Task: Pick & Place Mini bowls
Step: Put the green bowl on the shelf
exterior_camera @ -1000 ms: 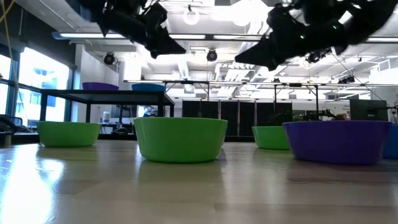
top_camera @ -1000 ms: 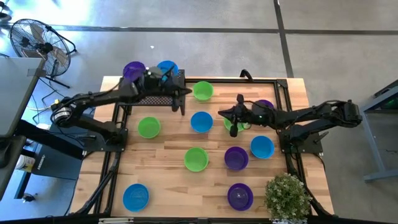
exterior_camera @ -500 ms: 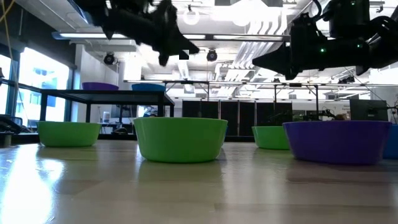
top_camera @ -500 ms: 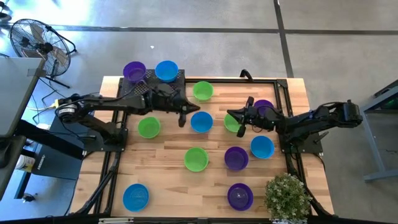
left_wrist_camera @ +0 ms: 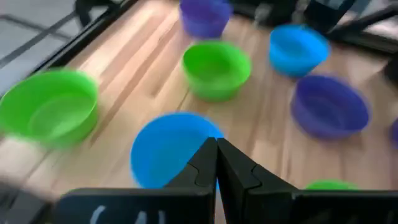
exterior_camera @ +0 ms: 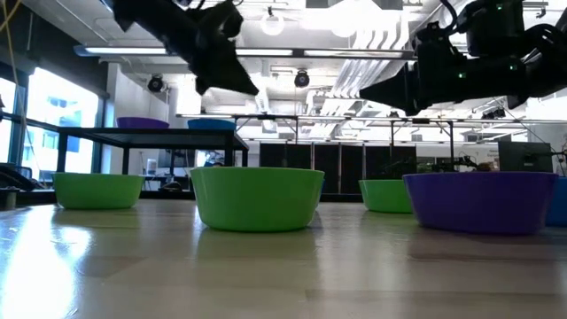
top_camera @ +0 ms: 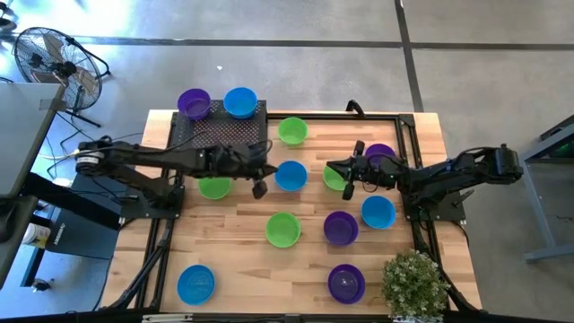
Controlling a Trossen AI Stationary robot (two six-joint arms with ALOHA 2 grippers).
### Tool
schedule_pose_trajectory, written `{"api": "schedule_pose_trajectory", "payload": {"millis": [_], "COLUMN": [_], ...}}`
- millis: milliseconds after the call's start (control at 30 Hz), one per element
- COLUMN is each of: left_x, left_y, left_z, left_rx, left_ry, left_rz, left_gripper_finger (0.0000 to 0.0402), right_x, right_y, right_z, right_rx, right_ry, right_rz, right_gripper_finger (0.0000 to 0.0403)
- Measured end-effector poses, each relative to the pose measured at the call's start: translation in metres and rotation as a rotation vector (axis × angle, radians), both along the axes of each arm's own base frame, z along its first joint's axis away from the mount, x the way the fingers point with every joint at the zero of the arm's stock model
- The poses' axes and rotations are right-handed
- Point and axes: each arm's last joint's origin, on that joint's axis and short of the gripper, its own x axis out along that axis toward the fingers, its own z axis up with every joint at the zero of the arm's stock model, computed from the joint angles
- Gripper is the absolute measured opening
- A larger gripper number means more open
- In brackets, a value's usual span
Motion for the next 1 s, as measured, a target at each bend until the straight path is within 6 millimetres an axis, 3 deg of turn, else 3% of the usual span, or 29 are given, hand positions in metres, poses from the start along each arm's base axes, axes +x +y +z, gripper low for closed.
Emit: {"api": "schedule_pose_trajectory", "payload": {"millis": [200, 400, 533, 667, 800, 1000], "left_x": [-0.014, -0.032, -0.046, -0.059, -0.063, -0.053], "left_y": [-0.025, -0.040, -0.034, -0.021, -0.012, -0.011], "left_z": [-0.010, 0.002, -0.002, -0.018, -0.031, -0.046], "left_rx": [-0.007, -0.088, -0.253, -0.253, -0.292, -0.371], "left_ry": [0.195, 0.419, 0.538, 0.651, 0.697, 0.739], "left_rz": [0.022, 0.149, 0.293, 0.406, 0.403, 0.336], "left_gripper_finger": [0.0001, 0.0001, 0.0001, 0.0001, 0.0003, 0.0069], "right_x": [-0.001, -0.004, -0.006, -0.007, -0.008, -0.008], "right_y": [-0.006, -0.017, -0.025, -0.029, -0.031, -0.031], "right_z": [0.000, 0.001, 0.003, 0.004, 0.004, 0.004], "right_rx": [-0.039, -0.063, -0.074, -0.071, -0.068, -0.069], "right_ry": [0.011, 0.011, -0.011, -0.020, -0.020, -0.023], "right_rz": [-0.020, -0.044, -0.039, -0.030, -0.038, -0.040], "right_gripper_finger": [0.0000, 0.0000, 0.0000, 0.0000, 0.0000, 0.0000]}}
